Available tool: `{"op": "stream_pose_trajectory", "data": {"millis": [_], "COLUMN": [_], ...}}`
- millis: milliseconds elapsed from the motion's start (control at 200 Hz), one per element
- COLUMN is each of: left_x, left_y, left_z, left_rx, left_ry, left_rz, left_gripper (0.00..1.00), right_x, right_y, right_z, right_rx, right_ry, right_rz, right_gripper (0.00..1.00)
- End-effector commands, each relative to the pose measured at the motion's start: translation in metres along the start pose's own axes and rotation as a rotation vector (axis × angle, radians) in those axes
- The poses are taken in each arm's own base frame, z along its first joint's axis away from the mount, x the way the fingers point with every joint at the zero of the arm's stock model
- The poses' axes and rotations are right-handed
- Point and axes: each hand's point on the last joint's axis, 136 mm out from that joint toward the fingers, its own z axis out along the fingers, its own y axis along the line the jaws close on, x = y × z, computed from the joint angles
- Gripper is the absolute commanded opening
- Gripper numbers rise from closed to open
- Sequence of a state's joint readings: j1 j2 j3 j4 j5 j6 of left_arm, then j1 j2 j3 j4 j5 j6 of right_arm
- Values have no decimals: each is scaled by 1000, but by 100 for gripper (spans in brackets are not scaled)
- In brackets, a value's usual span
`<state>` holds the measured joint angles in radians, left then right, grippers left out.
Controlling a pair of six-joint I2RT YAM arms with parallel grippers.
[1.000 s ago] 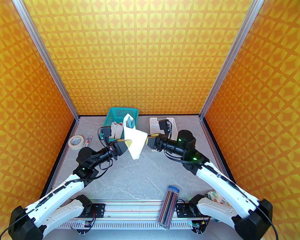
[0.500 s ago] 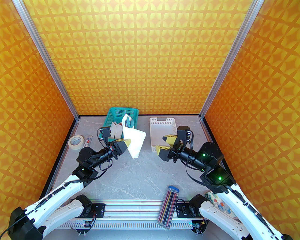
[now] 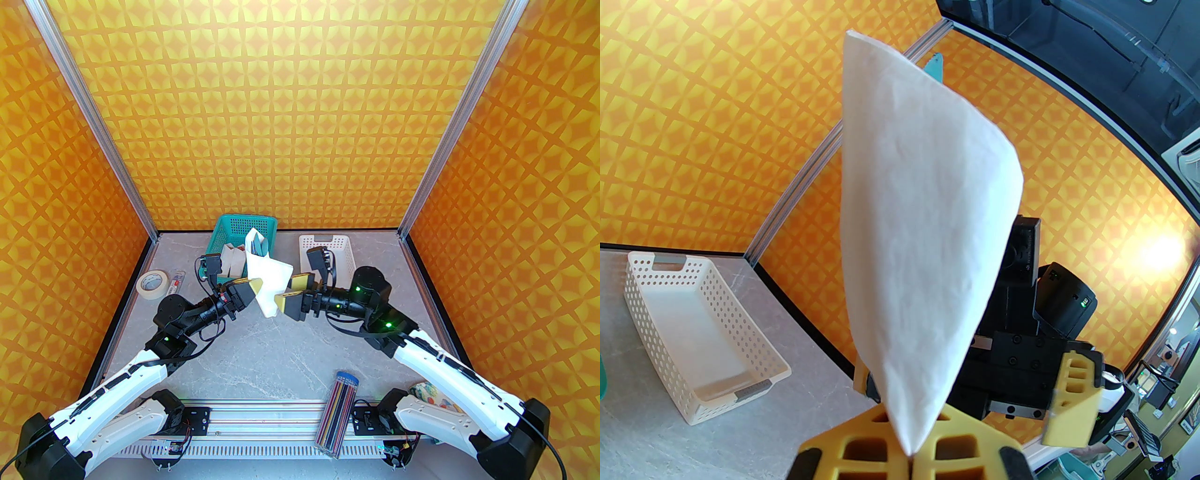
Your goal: Place the utensils on the paper napkin and roll it up
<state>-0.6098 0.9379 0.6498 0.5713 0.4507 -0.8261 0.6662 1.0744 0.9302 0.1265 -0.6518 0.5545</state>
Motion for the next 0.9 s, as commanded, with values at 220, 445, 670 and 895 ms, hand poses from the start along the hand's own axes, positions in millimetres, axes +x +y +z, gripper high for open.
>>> {"op": "stream_pose_trajectory", "data": {"millis": [220, 445, 670, 895], "left_x": [-13, -13, -11, -7], "left_y": [-17, -16, -15, -12], "left_z": [6, 7, 7, 4], "left_rx": [55, 59, 54, 32], "left_ry": [-40, -43, -36, -17], "left_rz": [16, 9, 0, -7], "left_gripper": [0, 0, 0, 21], "right_x": [-3, 5, 6, 2], "right_y": [10, 11, 8, 10], "right_z": [17, 20, 14, 8], "right_rx": [-77, -81, -37, -11], "right_ry": [-38, -16, -8, -16], "right_rz": [47, 54, 35, -5], "right_gripper": [80, 51, 25, 8]}}
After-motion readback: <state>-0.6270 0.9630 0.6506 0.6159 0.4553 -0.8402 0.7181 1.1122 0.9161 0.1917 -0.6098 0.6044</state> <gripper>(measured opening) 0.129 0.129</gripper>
